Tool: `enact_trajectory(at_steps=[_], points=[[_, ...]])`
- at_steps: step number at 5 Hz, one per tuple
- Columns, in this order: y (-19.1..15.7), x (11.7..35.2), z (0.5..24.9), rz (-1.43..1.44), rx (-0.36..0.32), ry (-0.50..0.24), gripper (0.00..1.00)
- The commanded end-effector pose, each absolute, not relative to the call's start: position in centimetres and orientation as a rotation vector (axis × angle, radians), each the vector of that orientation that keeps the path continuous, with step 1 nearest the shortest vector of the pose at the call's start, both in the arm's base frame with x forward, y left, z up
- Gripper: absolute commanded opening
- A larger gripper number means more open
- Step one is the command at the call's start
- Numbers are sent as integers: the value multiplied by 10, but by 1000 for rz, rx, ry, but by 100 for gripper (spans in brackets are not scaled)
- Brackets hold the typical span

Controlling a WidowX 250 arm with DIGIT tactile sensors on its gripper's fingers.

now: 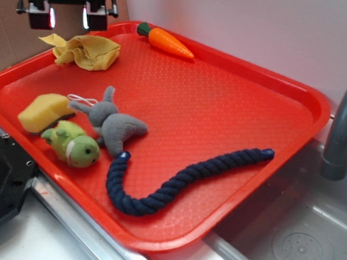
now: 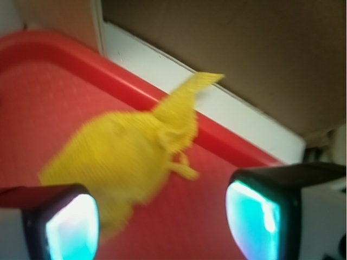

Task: Grab the yellow cloth.

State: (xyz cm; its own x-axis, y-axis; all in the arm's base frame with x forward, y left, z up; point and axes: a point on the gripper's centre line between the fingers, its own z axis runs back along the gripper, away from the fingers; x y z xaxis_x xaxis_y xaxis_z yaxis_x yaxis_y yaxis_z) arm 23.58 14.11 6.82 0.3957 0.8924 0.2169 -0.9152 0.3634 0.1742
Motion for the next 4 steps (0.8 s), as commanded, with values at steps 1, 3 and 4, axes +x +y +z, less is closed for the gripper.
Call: enact_trajectory(at_steps=[1,3,4], points=[[164,245,30,1215,228,-181,100],[165,236,39,1060,129,-113,0],[150,233,88,814,94,-176,0]])
